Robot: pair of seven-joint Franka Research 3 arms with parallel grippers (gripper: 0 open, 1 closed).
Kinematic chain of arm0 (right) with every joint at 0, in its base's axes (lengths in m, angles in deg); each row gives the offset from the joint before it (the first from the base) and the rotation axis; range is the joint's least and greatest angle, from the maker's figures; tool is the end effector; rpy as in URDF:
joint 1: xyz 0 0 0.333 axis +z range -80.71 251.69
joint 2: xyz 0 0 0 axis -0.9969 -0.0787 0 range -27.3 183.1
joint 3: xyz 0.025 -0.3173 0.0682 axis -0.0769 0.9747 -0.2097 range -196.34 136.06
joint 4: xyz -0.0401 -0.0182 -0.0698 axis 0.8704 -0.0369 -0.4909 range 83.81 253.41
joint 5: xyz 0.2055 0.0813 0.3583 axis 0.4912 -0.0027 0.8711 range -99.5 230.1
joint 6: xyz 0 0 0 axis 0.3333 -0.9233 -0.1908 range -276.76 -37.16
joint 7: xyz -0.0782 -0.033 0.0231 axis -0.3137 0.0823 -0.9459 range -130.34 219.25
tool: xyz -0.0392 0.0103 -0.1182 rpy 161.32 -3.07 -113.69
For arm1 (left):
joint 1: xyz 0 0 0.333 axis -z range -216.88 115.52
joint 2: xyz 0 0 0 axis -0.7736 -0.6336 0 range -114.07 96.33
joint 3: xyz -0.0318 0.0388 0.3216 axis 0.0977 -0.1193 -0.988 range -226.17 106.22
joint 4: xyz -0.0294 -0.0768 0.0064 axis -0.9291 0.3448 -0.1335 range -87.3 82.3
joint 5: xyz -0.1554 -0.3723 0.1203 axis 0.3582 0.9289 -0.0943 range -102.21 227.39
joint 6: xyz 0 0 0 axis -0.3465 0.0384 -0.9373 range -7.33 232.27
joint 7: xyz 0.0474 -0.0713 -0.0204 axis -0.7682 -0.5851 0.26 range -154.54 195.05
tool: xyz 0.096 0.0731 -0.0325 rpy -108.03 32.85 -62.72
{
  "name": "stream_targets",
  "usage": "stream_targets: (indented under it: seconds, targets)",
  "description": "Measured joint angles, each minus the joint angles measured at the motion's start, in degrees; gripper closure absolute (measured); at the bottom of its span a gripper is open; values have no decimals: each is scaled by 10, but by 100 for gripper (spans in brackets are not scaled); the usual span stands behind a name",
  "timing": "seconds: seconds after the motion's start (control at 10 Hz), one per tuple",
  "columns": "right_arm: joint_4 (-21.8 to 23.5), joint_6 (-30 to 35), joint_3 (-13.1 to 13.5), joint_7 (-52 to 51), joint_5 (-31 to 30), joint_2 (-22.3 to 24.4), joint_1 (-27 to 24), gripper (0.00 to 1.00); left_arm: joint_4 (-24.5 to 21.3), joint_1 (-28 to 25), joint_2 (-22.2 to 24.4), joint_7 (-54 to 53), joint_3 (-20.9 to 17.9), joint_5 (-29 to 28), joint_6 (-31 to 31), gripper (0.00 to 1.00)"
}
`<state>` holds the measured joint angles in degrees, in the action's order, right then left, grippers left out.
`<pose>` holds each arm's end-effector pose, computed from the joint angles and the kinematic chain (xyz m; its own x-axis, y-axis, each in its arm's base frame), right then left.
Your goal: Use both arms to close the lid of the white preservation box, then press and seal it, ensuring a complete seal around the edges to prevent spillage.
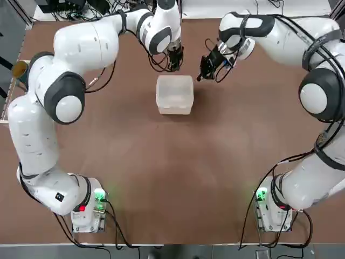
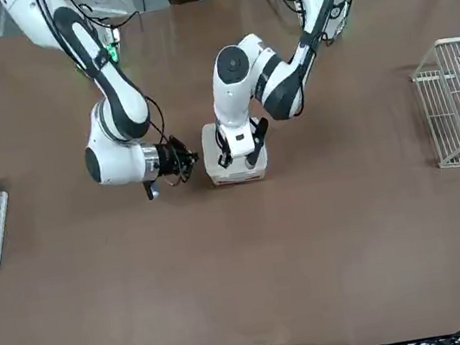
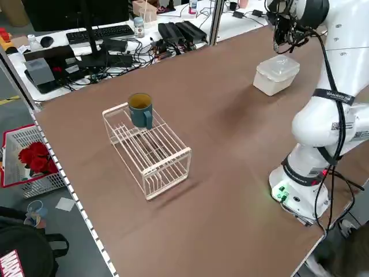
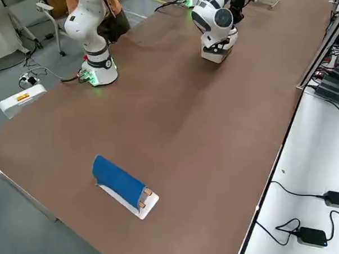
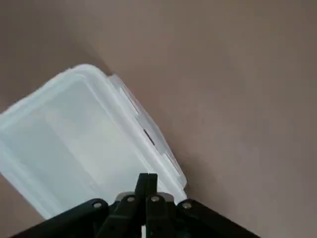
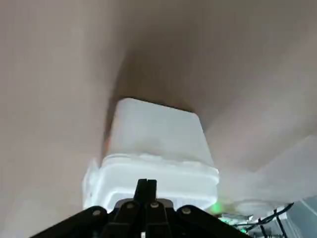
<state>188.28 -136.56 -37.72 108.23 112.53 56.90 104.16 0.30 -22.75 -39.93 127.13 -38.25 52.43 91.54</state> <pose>0.5559 0.3146 0.2723 0.2813 -0.7124 -0.6429 -0.9303 -0.3668 -0.0006 0.5119 -0.5283 0.3402 0.5684 0.8200 -0.0671 0.8215 -0.5612 0.1010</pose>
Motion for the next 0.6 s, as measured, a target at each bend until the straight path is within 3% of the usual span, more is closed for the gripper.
stream_targets:
  seconds: [0.1, 0.3, 0.6]
  targets:
    - [-29, 11, 2, 5, -28, -1, 0, 99, -9, -4, 7, -3, 0, 0, -14, 99]
    - [-133, 69, 2, 36, -68, -26, 0, 99, -51, -30, 26, -18, 12, 0, -18, 99]
    - [-299, 115, 2, 59, -96, -138, 7, 99, -107, -146, 44, -51, 106, 0, -19, 99]
